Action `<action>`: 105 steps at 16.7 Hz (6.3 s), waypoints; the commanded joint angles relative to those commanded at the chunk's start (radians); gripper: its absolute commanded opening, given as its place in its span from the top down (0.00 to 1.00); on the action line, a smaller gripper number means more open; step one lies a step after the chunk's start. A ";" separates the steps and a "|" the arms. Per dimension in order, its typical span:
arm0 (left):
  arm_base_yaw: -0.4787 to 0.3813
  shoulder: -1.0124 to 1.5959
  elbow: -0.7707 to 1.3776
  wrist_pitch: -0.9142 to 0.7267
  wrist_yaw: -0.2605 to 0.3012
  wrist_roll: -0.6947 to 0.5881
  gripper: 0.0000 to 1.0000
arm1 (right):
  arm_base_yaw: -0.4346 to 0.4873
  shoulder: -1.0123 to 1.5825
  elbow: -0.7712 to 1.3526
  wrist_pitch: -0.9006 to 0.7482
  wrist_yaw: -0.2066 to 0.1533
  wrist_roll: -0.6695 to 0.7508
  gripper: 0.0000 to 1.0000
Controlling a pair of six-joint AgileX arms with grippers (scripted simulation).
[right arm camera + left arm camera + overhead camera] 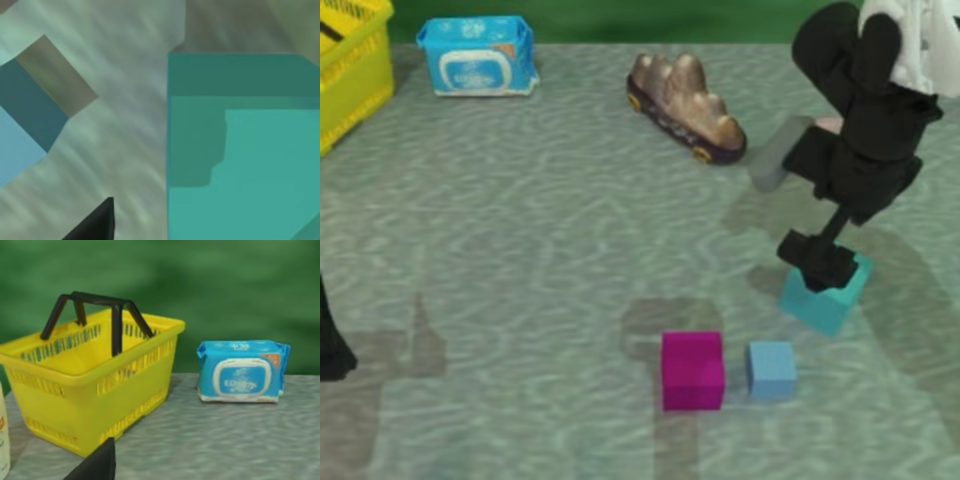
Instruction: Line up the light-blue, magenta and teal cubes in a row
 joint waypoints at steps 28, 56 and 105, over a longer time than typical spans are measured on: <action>0.000 0.000 0.000 0.000 0.000 0.000 0.00 | 0.004 0.112 -0.184 0.300 0.001 0.004 1.00; 0.000 0.000 0.000 0.000 0.000 0.000 0.00 | 0.276 0.221 0.332 -0.128 -0.003 -0.013 1.00; 0.000 0.000 0.000 0.000 0.000 0.000 0.00 | 0.578 0.425 0.481 -0.046 0.000 -0.032 0.00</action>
